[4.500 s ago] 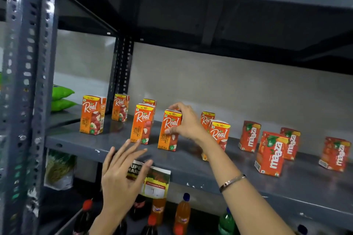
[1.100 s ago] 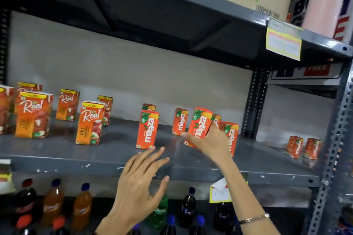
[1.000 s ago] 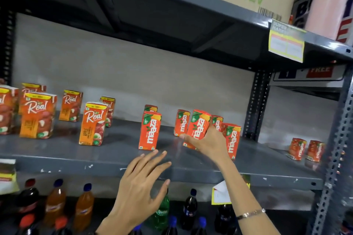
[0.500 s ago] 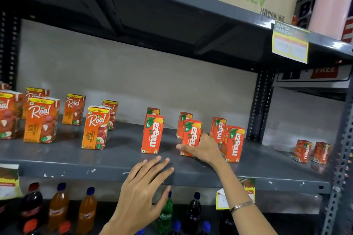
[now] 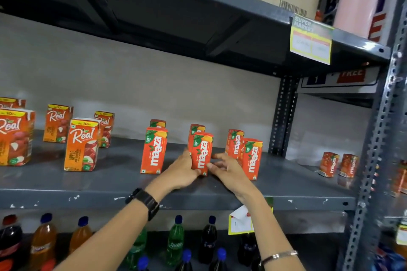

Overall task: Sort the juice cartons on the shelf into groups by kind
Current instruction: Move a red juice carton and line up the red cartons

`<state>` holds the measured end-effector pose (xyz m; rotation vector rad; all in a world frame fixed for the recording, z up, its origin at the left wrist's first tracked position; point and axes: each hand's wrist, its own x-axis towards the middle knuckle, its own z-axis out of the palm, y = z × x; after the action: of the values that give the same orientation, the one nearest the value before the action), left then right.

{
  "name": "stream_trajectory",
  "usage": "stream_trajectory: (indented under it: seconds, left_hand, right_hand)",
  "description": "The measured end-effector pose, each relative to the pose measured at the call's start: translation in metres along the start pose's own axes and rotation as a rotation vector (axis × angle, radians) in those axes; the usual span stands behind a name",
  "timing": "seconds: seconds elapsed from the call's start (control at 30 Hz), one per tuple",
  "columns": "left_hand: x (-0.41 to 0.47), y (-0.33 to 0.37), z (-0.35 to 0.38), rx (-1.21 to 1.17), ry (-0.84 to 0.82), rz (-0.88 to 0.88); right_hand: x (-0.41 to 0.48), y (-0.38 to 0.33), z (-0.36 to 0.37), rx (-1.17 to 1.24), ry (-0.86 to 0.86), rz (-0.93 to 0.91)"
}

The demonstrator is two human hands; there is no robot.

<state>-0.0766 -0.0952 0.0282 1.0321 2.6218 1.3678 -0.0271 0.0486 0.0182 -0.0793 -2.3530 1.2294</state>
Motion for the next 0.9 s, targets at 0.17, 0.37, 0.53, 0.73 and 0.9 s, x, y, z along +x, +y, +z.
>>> stream_trajectory:
  seconds: [0.17,0.37,0.53,0.73,0.9]
  left_hand:
    - [0.008,-0.010,0.002,0.003,0.027,-0.001]
    - [0.005,-0.014,-0.002,-0.034,0.058,0.024]
    - [0.004,-0.014,-0.001,-0.036,0.072,0.050]
    - [0.004,-0.010,0.001,0.110,0.092,0.070]
    - [0.005,-0.010,0.002,0.087,0.073,0.059]
  right_hand:
    - [0.002,0.004,0.001,-0.031,-0.027,-0.008]
    - [0.006,0.007,0.001,0.006,-0.010,0.060]
    - [0.007,0.008,0.001,0.047,0.016,0.072]
    - [0.003,0.006,0.001,0.037,0.000,0.052]
    - [0.002,0.005,0.002,-0.013,-0.009,0.052]
